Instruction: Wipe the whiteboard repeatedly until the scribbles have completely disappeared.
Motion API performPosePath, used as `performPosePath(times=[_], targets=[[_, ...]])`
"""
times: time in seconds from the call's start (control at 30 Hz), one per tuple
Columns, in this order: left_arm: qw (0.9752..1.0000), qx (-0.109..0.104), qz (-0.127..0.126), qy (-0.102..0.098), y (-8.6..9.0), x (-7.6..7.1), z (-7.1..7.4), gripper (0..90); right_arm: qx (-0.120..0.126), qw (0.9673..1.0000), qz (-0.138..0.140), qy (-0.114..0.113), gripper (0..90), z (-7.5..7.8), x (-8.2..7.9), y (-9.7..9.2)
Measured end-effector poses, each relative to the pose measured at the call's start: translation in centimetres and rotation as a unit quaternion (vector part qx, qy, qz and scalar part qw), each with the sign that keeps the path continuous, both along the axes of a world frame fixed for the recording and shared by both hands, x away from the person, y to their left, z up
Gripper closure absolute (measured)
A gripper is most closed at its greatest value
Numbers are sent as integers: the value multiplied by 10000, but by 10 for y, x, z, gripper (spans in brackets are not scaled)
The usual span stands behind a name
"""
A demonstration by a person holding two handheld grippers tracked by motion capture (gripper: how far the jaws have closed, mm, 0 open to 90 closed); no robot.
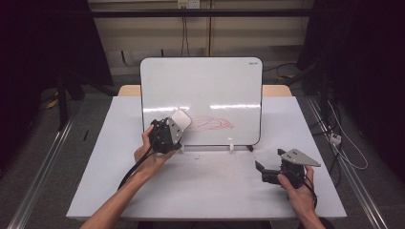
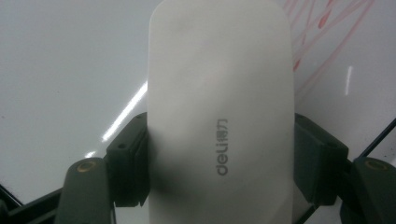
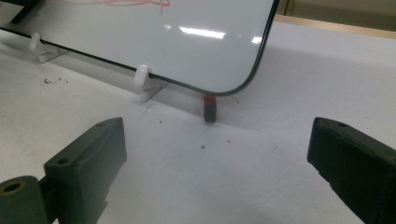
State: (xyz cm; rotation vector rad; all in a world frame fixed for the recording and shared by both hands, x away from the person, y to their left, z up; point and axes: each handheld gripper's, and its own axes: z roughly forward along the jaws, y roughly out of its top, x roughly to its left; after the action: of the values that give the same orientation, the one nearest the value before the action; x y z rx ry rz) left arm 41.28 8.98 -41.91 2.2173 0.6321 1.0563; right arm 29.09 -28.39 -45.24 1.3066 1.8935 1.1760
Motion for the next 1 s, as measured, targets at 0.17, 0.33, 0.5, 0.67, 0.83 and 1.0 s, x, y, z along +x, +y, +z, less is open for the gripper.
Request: performPosePath(times=[0.17,0.33,0.5,0.67,0.83,1.0], targets=[[9999,-143,90,-20,4,8,9,311,-8,10000,7,0,45,-1,1,0],[9995,-211,211,-71,10,19,22,311,15,10000,-16,-13,45,0,0,-2],[9986,-401,325,-60,16,31,33,311,27,10000,-23,12,45,0,1,-2],[9970,-606,483,-15,21,43,46,311,8,10000,-24,11,45,-1,1,-1],[9969,-609,468,-141,19,37,39,311,13,10000,-29,20,45,-1,1,-1],[9986,-388,326,-155,8,25,26,312,3,10000,-41,4,45,-1,2,0]])
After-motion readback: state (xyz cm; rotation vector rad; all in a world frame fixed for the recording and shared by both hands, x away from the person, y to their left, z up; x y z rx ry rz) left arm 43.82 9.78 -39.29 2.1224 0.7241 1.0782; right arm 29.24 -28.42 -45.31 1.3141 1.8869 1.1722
